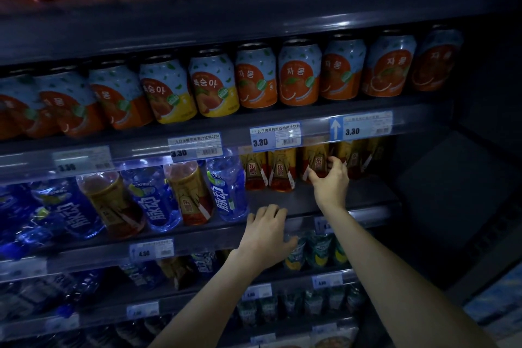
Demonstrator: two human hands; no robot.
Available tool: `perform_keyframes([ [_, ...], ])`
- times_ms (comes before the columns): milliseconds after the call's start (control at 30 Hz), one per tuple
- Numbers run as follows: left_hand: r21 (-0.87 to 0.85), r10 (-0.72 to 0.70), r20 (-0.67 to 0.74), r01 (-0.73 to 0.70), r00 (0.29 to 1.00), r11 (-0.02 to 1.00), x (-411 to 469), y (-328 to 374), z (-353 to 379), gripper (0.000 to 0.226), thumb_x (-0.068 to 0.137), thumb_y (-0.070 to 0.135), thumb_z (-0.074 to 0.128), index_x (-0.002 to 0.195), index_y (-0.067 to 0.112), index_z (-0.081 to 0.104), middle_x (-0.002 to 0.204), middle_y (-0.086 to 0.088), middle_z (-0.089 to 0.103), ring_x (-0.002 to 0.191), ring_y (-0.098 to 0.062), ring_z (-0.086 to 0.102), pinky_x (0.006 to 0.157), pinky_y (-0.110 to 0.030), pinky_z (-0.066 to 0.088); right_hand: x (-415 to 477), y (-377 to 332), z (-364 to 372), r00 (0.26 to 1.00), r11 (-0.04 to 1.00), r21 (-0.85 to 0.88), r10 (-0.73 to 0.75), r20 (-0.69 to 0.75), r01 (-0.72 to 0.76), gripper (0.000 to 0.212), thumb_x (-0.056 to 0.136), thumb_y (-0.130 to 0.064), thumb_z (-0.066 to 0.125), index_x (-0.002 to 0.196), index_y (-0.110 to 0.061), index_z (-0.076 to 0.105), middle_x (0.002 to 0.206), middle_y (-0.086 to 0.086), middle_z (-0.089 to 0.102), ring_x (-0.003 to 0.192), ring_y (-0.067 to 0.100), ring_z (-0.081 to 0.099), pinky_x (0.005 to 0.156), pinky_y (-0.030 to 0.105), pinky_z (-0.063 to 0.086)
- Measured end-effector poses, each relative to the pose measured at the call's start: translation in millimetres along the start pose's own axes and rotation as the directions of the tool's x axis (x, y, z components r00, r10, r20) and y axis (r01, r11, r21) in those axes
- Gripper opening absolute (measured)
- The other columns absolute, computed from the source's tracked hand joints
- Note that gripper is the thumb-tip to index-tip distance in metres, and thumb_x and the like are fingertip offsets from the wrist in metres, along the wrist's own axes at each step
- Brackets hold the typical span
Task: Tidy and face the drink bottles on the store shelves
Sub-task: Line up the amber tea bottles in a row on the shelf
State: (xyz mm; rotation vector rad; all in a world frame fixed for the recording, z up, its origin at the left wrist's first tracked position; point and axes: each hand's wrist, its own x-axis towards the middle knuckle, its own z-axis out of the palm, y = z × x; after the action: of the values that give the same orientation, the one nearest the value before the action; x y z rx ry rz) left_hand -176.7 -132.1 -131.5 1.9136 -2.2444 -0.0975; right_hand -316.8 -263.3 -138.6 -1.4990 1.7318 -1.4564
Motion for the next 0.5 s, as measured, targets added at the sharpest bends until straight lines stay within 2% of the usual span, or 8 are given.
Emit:
perform_keyframes([
  [167, -0.008, 0.001, -0.004, -0.001, 1.000, 1.000, -0.6, -0.2, 1.1, 0.060, 0.085, 0.050, 0.054, 0.133, 0.016, 0.043, 0.134, -0.001, 0.044, 0.124, -0.025, 0.039, 0.101, -0.044, 0.032, -2.1, -1.5, -0.5, 1.000, 1.000, -0.022, -0.017, -0.001, 0.017, 0.057, 0.082, -0.034, 0.073, 0.128, -0.009, 0.051, 0.128, 0.009, 0.050, 0.114, 0.026, 0.052, 0.083, 0.029, 0.042],
  [333, -0.042, 0.010, -0.003, -0.010, 1.000, 0.999, -0.9, -2.4, -1.8, 0.061, 0.086, 0.050, 0.054, 0.135, 0.016, 0.042, 0.134, -0.002, 0.044, 0.124, -0.025, 0.040, 0.103, -0.042, 0.033, -8.9, -4.9, -8.1, 1.000, 0.996, -0.085, -0.022, 0.011, 0.022, 0.058, 0.082, -0.032, 0.073, 0.129, -0.007, 0.049, 0.130, 0.010, 0.050, 0.119, 0.028, 0.050, 0.093, 0.041, 0.047],
  [500, -0.133, -0.023, -0.065, 0.014, 0.998, 0.991, -5.1, -2.4, -7.3, 0.063, 0.087, 0.047, 0.056, 0.138, 0.015, 0.040, 0.136, -0.002, 0.045, 0.125, -0.023, 0.042, 0.103, -0.041, 0.032, -27.9, -6.7, -19.5, 0.994, 0.988, -0.113, -0.098, 0.042, 0.102, 0.054, 0.083, -0.030, 0.071, 0.128, -0.008, 0.051, 0.125, 0.009, 0.053, 0.115, 0.026, 0.051, 0.091, 0.043, 0.047],
])
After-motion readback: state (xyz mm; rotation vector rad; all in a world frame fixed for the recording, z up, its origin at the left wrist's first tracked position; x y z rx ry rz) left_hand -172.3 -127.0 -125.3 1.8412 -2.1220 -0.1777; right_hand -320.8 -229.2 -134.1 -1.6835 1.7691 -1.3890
